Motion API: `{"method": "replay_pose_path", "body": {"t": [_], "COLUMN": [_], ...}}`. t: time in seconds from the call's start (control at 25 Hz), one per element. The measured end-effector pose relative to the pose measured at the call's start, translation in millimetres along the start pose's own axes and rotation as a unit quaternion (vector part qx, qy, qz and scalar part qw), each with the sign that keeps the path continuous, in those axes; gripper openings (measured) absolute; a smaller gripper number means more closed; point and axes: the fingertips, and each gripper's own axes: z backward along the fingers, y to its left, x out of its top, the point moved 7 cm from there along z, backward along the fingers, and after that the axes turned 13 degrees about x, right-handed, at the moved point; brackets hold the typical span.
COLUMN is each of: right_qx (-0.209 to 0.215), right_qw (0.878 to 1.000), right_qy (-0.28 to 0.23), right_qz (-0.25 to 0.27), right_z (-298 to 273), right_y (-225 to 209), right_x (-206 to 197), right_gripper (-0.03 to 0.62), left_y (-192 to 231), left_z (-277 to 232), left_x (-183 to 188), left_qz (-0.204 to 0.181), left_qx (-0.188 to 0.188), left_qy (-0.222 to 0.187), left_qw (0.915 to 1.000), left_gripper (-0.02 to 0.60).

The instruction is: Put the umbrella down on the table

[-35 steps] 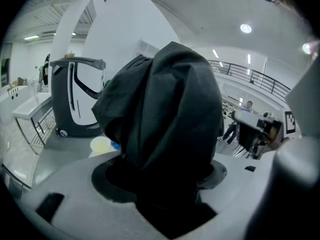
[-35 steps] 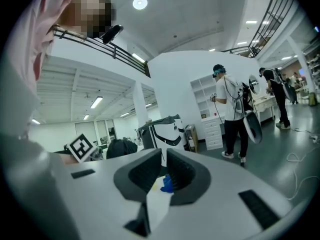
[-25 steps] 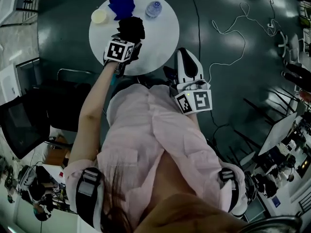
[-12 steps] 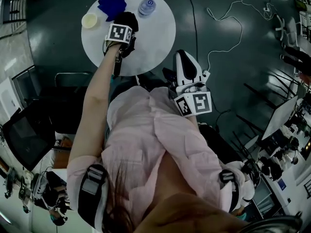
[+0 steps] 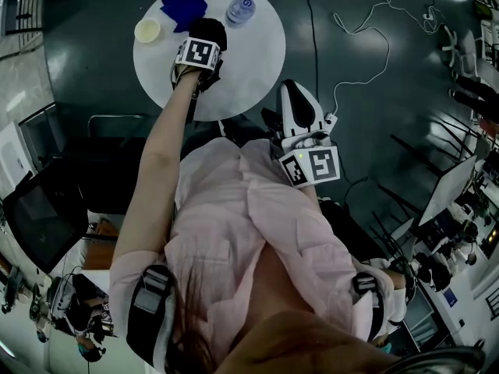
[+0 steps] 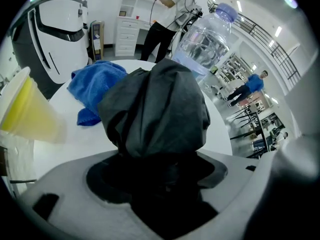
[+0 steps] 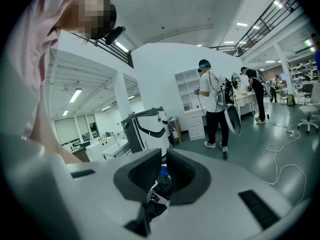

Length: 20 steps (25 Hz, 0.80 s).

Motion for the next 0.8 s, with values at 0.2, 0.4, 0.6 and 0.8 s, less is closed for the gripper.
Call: {"method": "replay_pose_path", "body": {"t": [0.2, 0.4, 0.6, 0.8], "right_qx": [0.009, 0.027, 0.047, 0.067], "right_qw": [1.000, 1.000, 0.999, 0.997], "right_qy": [-0.003, -0.007, -0.016, -0.026], "right_qz": [0.001, 0.007, 0.015, 0.024], "right_z": [2, 0, -4, -6], "right_y": [1, 2, 8, 15], "right_x": [0, 0, 3, 9], "right_gripper": [0.034, 0.034, 0.034, 0.034], "left_y": [-1, 8, 17, 19], "left_z": [10, 39, 106, 224], "left_x": [-2, -4, -3, -5], "left_qz": [0.000, 0.023, 0.069, 0.116], "left_qx": [-0.009, -0.007, -0.006, 0.017], "left_qy": [-0.010, -0.047, -0.154, -0.330], "left_qw": [0.9999, 0.9986, 0.9857, 0.9366], "left_gripper": [0.346, 0.347, 0.344, 0.072]}}
